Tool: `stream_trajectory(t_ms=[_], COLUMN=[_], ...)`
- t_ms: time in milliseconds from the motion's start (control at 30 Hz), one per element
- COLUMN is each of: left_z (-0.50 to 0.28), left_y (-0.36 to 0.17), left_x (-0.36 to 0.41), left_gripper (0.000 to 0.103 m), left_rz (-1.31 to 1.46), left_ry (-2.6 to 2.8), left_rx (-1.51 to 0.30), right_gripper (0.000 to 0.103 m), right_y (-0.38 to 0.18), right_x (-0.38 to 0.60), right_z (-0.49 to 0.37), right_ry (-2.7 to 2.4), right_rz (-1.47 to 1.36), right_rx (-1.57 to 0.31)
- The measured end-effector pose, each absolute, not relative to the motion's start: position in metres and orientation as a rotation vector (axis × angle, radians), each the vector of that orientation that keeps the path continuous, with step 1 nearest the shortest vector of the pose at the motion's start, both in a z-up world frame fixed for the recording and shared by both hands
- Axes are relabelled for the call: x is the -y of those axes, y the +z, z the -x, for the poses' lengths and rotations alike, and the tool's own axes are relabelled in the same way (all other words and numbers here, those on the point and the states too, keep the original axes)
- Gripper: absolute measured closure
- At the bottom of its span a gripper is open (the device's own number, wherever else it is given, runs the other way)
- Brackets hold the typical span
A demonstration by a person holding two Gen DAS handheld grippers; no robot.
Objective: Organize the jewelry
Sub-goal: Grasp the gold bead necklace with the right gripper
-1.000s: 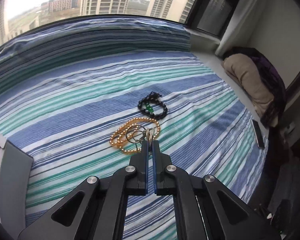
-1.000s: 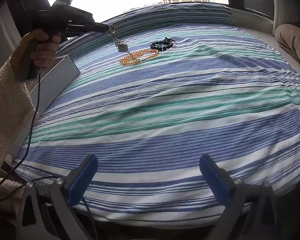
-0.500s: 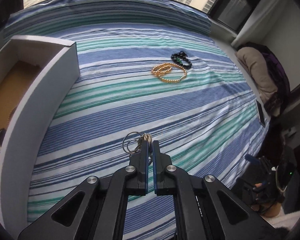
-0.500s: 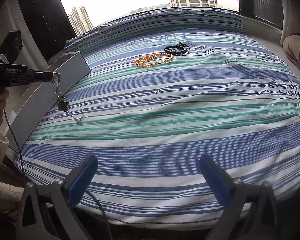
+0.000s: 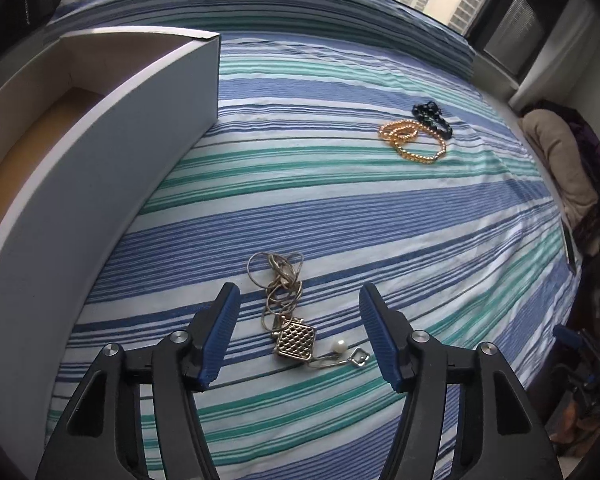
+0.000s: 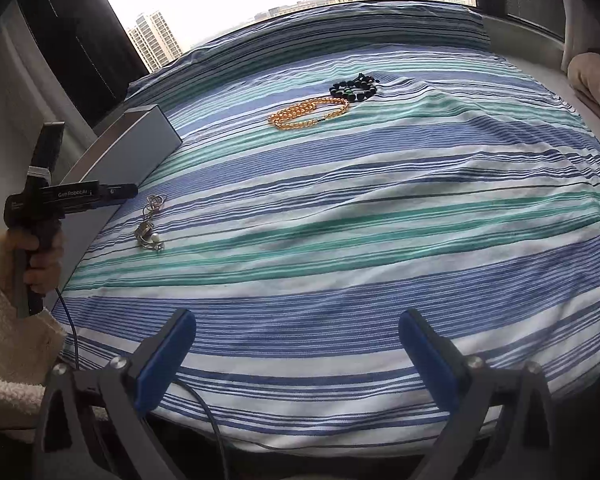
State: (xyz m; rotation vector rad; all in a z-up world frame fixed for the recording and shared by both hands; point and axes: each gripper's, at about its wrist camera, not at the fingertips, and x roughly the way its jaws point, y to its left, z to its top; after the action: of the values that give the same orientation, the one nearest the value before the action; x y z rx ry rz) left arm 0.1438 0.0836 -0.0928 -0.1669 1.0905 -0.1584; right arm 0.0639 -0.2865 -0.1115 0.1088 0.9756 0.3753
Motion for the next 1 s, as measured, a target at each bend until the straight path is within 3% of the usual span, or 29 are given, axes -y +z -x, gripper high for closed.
stream_trajectory(t_ms=[200,467,567,800,1000], left_z=[-0.115,-0.077,-0.067,-0.049,-0.047], left_y=[-0.091,-0.082,-0.083,-0.082,-0.091], left_x=[-0.1,-0.11,-0.113,-0.14,-0.155], left_gripper=[0.031,0.024,0.024,0.024,0.024], left_rz=[0.205,0.241,0.259,0.331,0.357], left_ry=[-0.114,-0.068,-0.069,-0.031,-0.014], left_rx=[-1.072,-1.019,-1.019,-0.995,-1.01], right_gripper=[0.0,0.002,0.02,0.052,0.052], right_y=[-0.1,-0.094,-0.109,-0.154,-0.151], right_x=[0.293,0.276,0.246,0.189,0.138], right_z=[-0.117,-0.272,-0.326,-0.381,-0.38], right_ry=[0.476,0.411,0.412,0.218,0.134], right_rz=[-0.235,-0.409,-0.466,-0.405,-0.117], right_rx=[-1.029,-1.099,-1.135,-1.217,-1.126])
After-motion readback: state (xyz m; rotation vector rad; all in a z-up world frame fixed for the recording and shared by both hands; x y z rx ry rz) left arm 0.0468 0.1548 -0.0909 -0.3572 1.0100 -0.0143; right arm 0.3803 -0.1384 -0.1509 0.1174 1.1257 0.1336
